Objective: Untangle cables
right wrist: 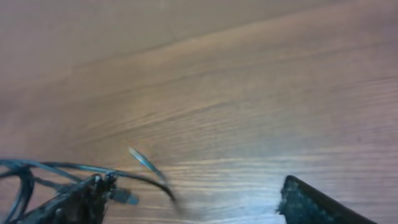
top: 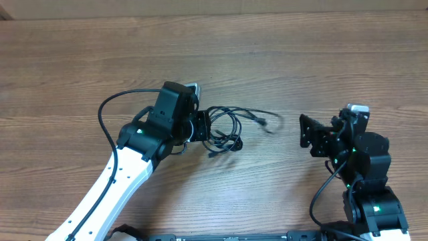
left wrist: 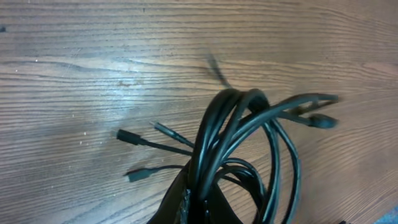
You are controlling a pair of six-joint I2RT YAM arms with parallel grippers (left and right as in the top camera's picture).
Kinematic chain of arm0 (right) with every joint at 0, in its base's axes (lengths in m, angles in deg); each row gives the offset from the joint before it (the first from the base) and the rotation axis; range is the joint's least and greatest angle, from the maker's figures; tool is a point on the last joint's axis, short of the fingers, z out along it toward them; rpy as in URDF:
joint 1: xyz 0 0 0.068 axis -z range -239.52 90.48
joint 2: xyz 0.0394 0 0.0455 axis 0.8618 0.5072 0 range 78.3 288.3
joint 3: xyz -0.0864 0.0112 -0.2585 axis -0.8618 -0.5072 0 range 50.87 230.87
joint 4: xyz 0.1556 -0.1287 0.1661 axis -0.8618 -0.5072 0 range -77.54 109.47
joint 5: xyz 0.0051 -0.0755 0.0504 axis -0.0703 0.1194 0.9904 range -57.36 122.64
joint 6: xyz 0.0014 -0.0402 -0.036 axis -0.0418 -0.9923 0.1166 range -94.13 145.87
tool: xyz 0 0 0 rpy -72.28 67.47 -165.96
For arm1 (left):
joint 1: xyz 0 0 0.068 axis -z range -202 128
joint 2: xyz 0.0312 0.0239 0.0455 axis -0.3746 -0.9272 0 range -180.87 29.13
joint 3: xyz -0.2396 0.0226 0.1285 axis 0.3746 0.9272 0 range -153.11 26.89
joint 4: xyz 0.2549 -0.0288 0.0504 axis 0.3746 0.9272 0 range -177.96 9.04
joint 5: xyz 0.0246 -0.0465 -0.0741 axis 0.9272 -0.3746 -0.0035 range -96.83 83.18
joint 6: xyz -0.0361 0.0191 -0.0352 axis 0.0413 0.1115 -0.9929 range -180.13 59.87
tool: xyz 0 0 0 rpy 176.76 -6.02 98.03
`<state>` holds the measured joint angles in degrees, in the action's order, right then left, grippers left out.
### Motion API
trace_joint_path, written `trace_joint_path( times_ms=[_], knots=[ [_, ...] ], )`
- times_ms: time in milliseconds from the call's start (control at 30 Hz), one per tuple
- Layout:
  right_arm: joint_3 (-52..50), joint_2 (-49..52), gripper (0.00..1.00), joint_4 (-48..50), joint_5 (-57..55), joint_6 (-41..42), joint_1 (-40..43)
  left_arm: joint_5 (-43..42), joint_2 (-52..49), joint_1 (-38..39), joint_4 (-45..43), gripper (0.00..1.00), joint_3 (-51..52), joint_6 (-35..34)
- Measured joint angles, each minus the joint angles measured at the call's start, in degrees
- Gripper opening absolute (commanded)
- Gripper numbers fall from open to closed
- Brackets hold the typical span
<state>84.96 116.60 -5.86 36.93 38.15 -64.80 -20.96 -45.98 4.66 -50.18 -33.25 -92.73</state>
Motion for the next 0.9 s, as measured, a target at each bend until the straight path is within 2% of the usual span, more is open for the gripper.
trace_joint_path(
  times_ms=[133,367,667,900],
  knots=[
    [0.00,0.00,1.00,0.22,1.60,-0.24,0.00,0.00,0.00,0.00,-0.04,0.04,0.00,-0.59],
    [0.00,0.00,1.00,1.42,7.26,-0.31,0.00,-0.17,0.00,0.00,-1.20,0.04,0.00,-6.01],
    [0.00,0.00,1.00,9.64,21.46,-0.28,0.00,-0.87,0.00,0.00,-7.17,0.04,0.00,-17.18],
    [0.00,0.00,1.00,11.17,27.15,0.81,-0.02,-1.62,0.00,0.00,-8.41,0.04,0.00,-30.75]
  ],
)
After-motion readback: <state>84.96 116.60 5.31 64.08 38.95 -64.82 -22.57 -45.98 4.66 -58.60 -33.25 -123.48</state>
